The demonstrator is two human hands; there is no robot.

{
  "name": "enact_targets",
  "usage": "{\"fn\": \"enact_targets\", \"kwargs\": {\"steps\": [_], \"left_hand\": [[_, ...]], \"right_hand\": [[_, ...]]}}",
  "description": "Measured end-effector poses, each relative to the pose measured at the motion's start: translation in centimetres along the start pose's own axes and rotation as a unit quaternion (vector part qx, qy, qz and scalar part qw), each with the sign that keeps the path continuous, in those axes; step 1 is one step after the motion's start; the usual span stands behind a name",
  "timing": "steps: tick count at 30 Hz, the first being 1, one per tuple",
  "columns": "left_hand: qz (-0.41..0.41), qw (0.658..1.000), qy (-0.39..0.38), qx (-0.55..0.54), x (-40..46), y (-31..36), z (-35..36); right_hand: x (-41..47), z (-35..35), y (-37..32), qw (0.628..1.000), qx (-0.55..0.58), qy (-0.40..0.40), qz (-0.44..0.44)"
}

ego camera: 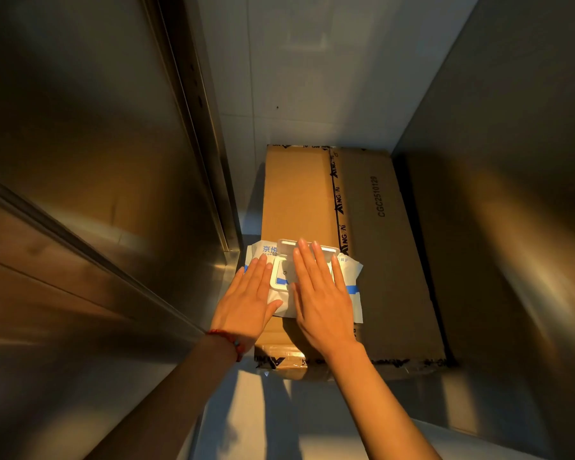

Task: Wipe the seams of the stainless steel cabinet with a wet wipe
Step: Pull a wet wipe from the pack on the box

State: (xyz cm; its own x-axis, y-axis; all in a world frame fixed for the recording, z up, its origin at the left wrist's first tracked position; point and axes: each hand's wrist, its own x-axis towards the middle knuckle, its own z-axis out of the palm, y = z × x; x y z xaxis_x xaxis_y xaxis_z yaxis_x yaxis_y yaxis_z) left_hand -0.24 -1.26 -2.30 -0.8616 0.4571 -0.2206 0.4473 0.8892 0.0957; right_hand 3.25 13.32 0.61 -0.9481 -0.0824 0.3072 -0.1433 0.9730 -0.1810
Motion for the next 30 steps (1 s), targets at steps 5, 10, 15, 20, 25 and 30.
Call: {"fn": "enact_targets", "kwargs": {"steps": [5,10,15,20,25,30], "left_hand": [[0.006,1.0,0.009,0.016,0.1,0.0,0.1],[0.014,1.0,0.023,-0.002,0.0,-0.1,0.2],[0.013,0.999,0.034,-0.036,-0.2,-0.2,0.3],[0.034,0.993,0.063,-0.092,-0.4,0.2,-0.6],[0.047,0.998,0.051,-0.003,0.4,0.8,-1.2],[0.056,0.998,0.023,0.003,1.5,0.7,-1.2]], "right_hand": [[1.2,-0.1,0.5,0.999,0.031,-0.022,0.014],[1.8,0.9,1.3,0.991,0.034,-0.122,0.044],[1.2,1.9,1.9,0.982,0.021,-0.175,0.065],[0.9,2.1,2.0,0.98,0.014,-0.19,0.064],[0.7,2.3,1.9,0.978,0.011,-0.197,0.067],[0.6,2.3,1.9,0.977,0.021,-0.201,0.068]]}}
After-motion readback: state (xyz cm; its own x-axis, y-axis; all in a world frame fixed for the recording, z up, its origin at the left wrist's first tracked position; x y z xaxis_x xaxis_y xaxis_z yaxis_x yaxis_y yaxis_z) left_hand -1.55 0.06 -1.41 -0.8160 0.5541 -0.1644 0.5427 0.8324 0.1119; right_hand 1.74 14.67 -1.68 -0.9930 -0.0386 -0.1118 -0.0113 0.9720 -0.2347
